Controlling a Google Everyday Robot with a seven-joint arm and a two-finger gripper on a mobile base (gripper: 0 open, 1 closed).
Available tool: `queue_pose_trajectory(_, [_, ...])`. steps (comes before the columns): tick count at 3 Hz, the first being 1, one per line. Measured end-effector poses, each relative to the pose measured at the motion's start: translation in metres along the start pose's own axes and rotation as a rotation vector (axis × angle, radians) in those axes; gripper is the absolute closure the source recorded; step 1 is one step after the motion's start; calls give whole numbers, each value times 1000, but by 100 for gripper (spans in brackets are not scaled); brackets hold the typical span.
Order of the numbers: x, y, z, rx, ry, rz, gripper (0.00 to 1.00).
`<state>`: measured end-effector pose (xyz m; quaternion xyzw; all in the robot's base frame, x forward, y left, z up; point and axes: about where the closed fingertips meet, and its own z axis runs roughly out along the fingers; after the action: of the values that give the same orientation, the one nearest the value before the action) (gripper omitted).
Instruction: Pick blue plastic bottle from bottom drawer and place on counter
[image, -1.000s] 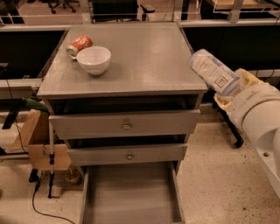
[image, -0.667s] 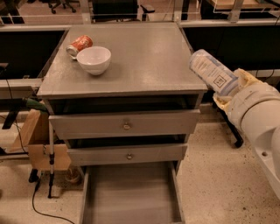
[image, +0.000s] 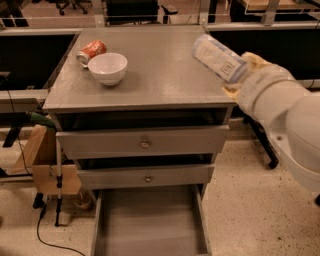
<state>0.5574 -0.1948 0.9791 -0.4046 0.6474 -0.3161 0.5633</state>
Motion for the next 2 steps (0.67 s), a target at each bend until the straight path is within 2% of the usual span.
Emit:
queue_pose_trajectory(1, [-47, 20, 37, -64, -109, -19, 100])
queue_pose_trajectory(2, [-79, 51, 76, -170, -207, 21, 100])
